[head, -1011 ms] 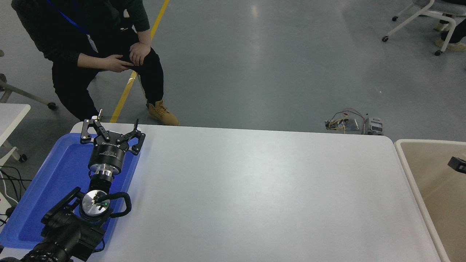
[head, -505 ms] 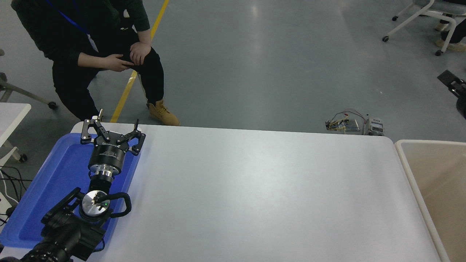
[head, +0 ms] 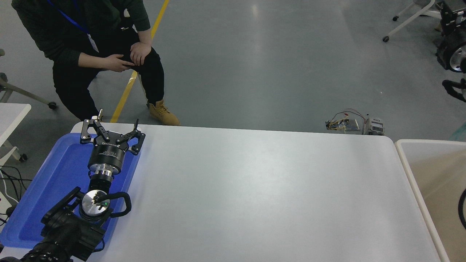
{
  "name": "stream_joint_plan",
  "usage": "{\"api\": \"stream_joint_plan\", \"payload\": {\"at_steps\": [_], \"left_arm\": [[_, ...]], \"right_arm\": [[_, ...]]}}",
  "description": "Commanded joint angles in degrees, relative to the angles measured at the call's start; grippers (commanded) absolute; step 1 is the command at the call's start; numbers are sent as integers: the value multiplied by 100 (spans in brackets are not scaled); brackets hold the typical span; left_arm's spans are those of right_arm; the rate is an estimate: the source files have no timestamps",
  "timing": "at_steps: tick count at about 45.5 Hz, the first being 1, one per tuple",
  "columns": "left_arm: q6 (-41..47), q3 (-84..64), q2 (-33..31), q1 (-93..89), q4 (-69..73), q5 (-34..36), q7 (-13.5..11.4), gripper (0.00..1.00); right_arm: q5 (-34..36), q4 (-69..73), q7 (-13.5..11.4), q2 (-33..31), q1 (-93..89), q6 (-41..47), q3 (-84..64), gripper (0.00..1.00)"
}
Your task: Pick up paper ball place in dustbin
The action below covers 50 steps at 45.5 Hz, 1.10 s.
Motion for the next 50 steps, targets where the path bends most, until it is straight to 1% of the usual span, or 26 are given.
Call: {"api": "stream_joint_plan", "payload": {"at_steps": [1,8,17,20,25,27,32,44,50], "left_arm": [[0,-2,0,0,0,0,0,100],[0,-2,0,0,0,0,0,100],[0,-2,0,0,0,0,0,100],[0,-2,0,0,0,0,0,100],[0,-2,0,0,0,0,0,100],[0,-2,0,0,0,0,0,100],[0,-2,0,0,0,0,0,100],[0,-2,0,0,0,0,0,100],[0,-2,0,0,0,0,0,100]], "right_arm": [[189,1121,167,-176,-598,22,1591,100],[189,1896,580,-274,-1161,189,2524,100],[180,2160,1345,-282,-1846,338,2621,100],[180,2239,1503,-274,-2075,470,2639,100],[198,2310,1688,-186,-2488,751,2797,100],[198,2318,1723,-72,-2672,804,2893,100],[198,2310,1723,306,-3129,831,3105,100],[198,2310,1732,781,-3842,919,3298,100],[198,2310,1732,895,-4141,980,3386,100]]}}
